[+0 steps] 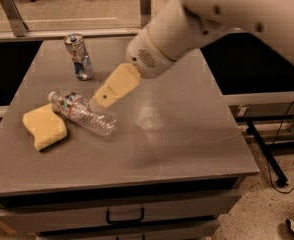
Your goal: Move water bottle near sponge
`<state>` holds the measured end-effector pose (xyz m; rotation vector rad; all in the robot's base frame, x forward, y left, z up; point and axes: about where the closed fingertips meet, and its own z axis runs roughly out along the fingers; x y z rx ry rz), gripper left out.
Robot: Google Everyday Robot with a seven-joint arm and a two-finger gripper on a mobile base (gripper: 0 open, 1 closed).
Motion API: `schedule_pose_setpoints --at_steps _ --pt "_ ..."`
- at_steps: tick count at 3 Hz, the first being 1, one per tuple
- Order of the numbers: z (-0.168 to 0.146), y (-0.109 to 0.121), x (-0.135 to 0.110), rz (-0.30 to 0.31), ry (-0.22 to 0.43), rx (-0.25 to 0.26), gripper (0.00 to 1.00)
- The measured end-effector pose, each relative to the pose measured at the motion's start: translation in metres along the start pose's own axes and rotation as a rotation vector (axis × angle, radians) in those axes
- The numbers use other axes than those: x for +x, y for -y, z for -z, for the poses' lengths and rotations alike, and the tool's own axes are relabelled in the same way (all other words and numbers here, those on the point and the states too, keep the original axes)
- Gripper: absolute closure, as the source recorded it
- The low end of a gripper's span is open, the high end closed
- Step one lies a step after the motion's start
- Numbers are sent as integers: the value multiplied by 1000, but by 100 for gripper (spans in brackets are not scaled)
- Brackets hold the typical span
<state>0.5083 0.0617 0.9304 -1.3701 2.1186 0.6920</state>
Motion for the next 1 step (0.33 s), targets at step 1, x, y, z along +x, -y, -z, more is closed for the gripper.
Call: schedule_pose_setpoints --at_steps 1 --pt "31 27 9 0 72 110 0"
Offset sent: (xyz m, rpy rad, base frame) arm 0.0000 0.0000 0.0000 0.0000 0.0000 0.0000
